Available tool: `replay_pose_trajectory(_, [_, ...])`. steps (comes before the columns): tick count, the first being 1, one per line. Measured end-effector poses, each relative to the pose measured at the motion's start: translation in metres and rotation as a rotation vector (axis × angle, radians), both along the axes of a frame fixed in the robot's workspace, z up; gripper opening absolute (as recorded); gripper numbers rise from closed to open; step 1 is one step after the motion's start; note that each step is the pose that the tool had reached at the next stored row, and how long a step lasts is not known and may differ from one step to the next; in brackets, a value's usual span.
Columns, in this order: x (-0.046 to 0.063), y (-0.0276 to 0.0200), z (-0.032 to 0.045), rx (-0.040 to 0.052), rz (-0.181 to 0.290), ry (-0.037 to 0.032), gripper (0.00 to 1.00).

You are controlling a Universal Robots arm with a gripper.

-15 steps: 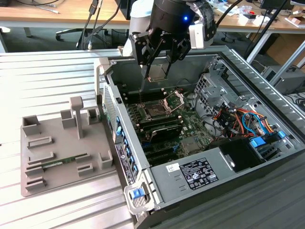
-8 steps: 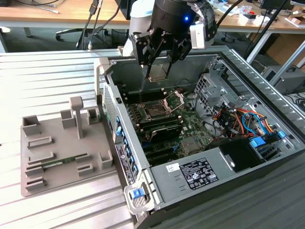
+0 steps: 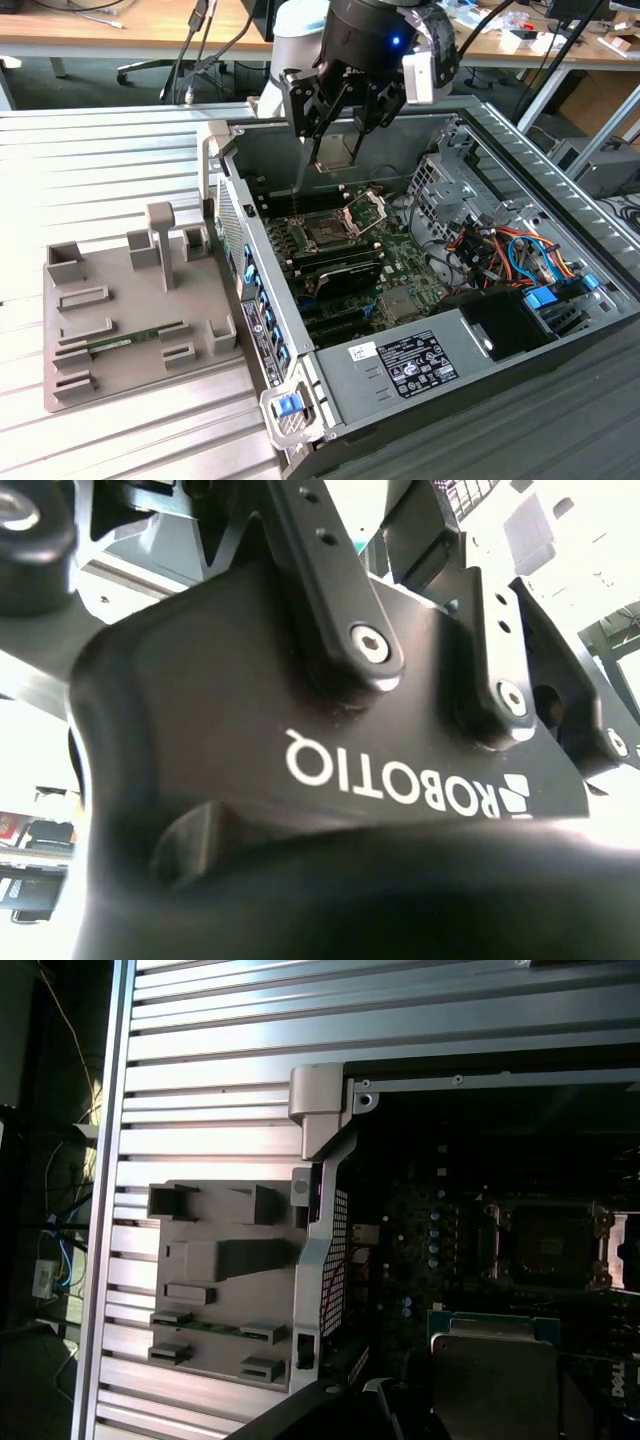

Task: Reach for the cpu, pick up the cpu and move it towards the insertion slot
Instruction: 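Pick up the cpu and move it towards the insertion slot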

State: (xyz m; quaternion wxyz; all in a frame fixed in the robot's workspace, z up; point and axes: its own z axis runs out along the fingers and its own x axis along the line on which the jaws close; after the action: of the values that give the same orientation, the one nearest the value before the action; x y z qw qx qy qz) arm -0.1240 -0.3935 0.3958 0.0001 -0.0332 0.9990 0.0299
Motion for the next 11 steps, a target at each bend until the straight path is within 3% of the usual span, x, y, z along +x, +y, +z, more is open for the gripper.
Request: replay_pose_trajectory(11, [0.0065,0.0,-0.0023,0.0,0.0,0.0,0.55])
